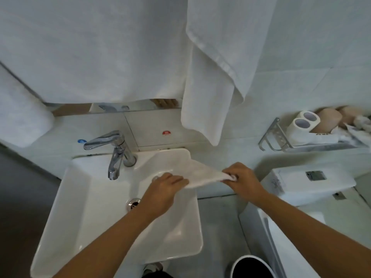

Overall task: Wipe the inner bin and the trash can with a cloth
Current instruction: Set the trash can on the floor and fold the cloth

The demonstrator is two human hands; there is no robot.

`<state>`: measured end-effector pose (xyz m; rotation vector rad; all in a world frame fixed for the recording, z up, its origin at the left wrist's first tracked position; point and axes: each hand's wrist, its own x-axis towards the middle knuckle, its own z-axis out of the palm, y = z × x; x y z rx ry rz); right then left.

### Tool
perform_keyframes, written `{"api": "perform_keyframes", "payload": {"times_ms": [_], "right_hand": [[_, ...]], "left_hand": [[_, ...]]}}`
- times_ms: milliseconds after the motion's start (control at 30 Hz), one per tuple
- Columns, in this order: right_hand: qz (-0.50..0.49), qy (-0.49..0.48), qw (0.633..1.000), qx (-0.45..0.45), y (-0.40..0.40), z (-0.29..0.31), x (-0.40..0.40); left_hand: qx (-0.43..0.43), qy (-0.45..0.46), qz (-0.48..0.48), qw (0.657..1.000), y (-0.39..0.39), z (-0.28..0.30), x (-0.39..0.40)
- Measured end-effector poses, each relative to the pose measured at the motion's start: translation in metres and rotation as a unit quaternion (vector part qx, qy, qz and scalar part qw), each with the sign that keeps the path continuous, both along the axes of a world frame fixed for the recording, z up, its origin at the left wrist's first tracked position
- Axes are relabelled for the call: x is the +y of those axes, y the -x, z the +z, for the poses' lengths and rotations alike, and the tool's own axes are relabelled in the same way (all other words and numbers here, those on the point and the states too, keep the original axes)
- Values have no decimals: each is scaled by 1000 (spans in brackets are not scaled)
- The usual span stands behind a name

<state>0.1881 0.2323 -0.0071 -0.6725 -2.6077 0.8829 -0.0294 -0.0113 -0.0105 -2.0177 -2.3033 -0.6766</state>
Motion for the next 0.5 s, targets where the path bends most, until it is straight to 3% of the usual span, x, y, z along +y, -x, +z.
{"api": "perform_keyframes", "payload": {"times_ms": [133,233,400,500], "right_hand": [[-41,77,996,-17,-37,-71,-37],[-82,102,991,-26,-49,-97,-56],[17,19,998,-61,-64,-117,-68],[44,29,991,-127,-70,-130,-74]], "left_hand": [[-98,34,-24,994,-40,-62,-29],[-143,30,-12,989,-53,-78,-43],[-164,45,-4,985,-54,-88,-54],[-205,102,-5,973,-54,-91,-57]]}}
